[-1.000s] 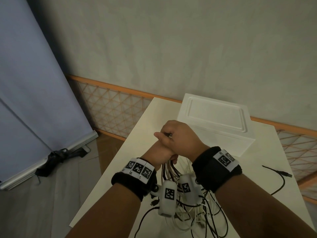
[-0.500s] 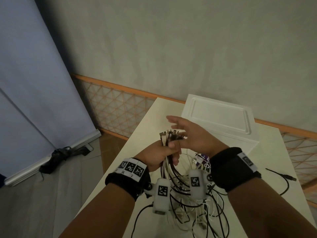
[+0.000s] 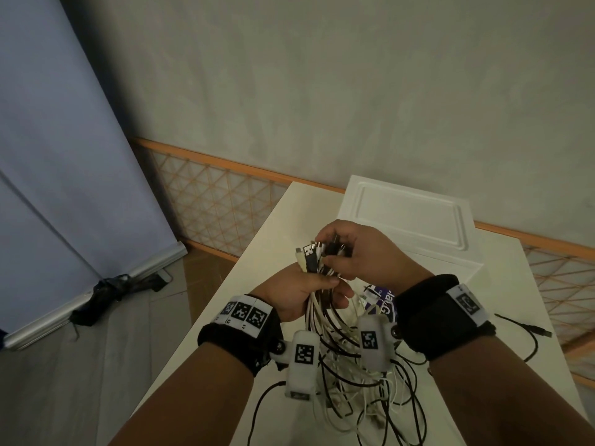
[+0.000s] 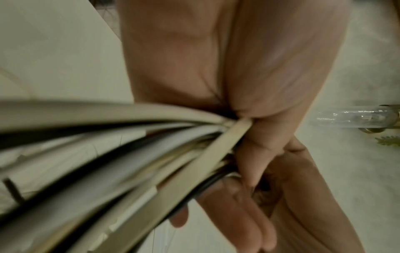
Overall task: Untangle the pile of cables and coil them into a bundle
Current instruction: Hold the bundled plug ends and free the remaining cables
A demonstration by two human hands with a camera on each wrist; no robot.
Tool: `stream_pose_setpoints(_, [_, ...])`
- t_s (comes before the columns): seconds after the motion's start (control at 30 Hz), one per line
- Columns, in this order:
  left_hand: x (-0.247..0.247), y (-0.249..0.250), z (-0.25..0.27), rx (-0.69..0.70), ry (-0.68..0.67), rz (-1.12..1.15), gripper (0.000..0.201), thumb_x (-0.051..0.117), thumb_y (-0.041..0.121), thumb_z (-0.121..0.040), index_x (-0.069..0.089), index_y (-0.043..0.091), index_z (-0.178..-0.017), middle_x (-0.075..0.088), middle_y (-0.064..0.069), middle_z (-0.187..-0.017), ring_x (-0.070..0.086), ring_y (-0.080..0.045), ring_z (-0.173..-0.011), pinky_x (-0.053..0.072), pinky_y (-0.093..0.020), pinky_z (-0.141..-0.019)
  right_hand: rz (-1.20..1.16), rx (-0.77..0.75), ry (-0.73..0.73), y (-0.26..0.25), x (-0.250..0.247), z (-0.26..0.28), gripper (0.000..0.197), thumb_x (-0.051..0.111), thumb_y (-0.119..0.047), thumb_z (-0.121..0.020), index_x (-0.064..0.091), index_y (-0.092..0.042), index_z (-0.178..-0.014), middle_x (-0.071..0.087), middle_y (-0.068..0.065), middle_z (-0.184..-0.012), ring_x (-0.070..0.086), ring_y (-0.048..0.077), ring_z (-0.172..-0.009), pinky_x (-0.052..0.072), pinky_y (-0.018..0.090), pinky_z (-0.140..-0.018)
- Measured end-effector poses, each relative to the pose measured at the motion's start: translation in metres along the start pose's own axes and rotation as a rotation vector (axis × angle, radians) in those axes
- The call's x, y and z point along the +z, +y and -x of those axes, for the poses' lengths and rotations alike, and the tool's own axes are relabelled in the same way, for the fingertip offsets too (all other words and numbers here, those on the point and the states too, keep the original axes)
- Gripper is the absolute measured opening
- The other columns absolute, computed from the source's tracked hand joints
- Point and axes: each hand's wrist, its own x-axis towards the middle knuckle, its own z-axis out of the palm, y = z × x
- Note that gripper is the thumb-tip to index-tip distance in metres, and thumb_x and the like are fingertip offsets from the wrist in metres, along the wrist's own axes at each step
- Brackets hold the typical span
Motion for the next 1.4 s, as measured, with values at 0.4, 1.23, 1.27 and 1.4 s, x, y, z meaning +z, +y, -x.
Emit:
stream_pose_setpoints(0.4, [0.002,-0.002,-0.001,0.088,0.119,0.013,0.01,0.058,0.007,-0.078,0.066,0.005,-0.085,0.066,-0.011,-0.069,0.064,-0.021,-0.062,0.056,-0.041,-0.071,0.242,-0.102,0.114,0.008,0.011,-0.005,0.017,0.075,-0.014,-0.077,0.068,-0.014,-0.092,0.062,-0.002,-0.119,0.052,-0.001,-0.105,0.037,0.01,-0.088])
stream_pose_setpoints(1.23, [0.015,-0.001,-0.006,0.049,0.36,-0.418,0.014,0.049,-0.006,-0.084,0.058,-0.001,-0.075,0.052,-0.014,-0.061,0.055,-0.019,-0.055,0.052,-0.031,-0.057,0.249,-0.261,0.202,-0.004,0.041,-0.015,0.029,0.05,-0.026,-0.091,0.072,-0.006,-0.087,0.072,0.0,-0.092,0.063,0.014,-0.088,0.05,0.032,-0.08])
stream_pose_setpoints(1.27, [0.015,-0.002,-0.006,0.029,0.357,-0.368,0.017,0.048,-0.007,-0.084,0.056,0.001,-0.072,0.049,-0.012,-0.057,0.052,-0.018,-0.05,0.051,-0.03,-0.056,0.262,-0.256,0.232,-0.001,0.043,-0.016,0.028,0.05,-0.022,-0.09,0.071,-0.004,-0.084,0.072,0.002,-0.088,0.064,0.016,-0.085,0.05,0.035,-0.078])
stream_pose_setpoints(1.4, [0.017,0.0,-0.005,-0.01,0.344,-0.303,0.027,0.039,-0.013,-0.083,0.047,0.006,-0.067,0.035,-0.003,-0.052,0.034,-0.01,-0.041,0.042,-0.024,-0.045,0.237,-0.237,0.254,-0.001,0.045,-0.016,0.028,0.044,-0.015,-0.086,0.07,-0.004,-0.088,0.07,0.003,-0.092,0.063,0.017,-0.089,0.05,0.029,-0.081])
